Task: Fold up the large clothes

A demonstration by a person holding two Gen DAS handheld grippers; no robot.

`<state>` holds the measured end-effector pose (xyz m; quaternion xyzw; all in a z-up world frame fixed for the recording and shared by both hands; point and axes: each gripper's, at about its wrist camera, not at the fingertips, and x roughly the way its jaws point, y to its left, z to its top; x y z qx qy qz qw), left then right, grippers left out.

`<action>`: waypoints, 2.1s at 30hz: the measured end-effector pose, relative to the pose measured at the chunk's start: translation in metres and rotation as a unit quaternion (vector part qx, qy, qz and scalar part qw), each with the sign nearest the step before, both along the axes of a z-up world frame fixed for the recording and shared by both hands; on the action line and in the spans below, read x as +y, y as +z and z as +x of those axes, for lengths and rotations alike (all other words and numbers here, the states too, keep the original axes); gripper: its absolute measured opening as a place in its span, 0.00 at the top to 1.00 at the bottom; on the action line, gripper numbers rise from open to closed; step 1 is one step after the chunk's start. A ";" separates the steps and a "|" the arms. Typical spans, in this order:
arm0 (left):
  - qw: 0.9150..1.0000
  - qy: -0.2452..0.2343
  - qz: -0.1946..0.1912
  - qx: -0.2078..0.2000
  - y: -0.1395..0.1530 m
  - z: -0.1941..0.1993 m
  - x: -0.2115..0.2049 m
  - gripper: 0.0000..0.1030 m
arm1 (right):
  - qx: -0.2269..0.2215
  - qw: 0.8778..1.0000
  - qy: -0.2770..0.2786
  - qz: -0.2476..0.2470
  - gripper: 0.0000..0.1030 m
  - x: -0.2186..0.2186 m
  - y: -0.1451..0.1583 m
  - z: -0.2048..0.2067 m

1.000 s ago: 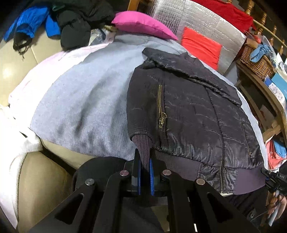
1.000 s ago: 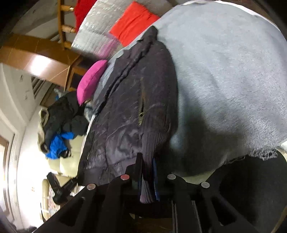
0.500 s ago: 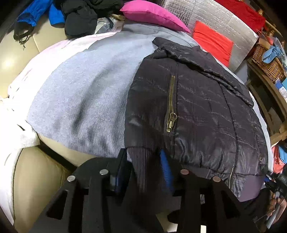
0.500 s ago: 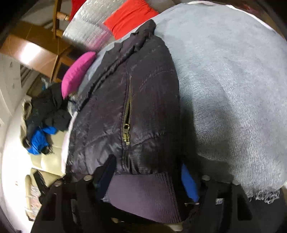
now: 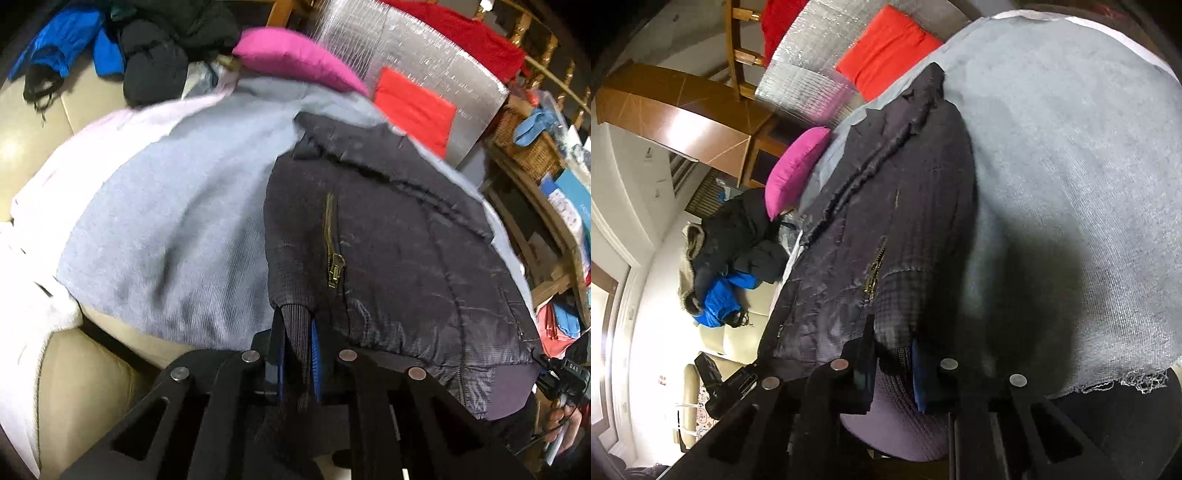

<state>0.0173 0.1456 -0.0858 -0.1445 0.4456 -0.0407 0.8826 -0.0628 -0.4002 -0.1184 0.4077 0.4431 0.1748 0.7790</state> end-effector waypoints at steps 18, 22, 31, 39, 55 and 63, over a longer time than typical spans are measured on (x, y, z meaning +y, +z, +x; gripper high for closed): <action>0.999 -0.005 -0.026 -0.033 0.013 0.000 0.001 0.89 | -0.013 0.998 -0.008 0.059 0.83 -0.005 0.005 0.001; 0.999 0.000 -0.021 -0.028 0.011 0.012 0.002 0.89 | -0.022 0.998 -0.002 0.055 0.83 -0.004 0.010 0.010; 0.995 -0.015 -0.042 -0.086 0.059 0.033 -0.003 0.89 | -0.061 0.995 -0.002 0.077 0.83 -0.007 0.042 0.029; 0.985 -0.022 -0.038 -0.165 0.118 0.081 -0.012 0.89 | -0.129 0.988 -0.024 0.080 0.84 -0.018 0.092 0.089; 0.975 -0.002 -0.005 -0.224 0.159 0.181 -0.038 0.89 | -0.179 0.980 -0.060 0.070 0.84 -0.028 0.135 0.195; 0.971 0.006 0.026 -0.238 0.173 0.242 -0.052 0.89 | -0.187 0.979 -0.072 0.044 0.84 -0.036 0.151 0.260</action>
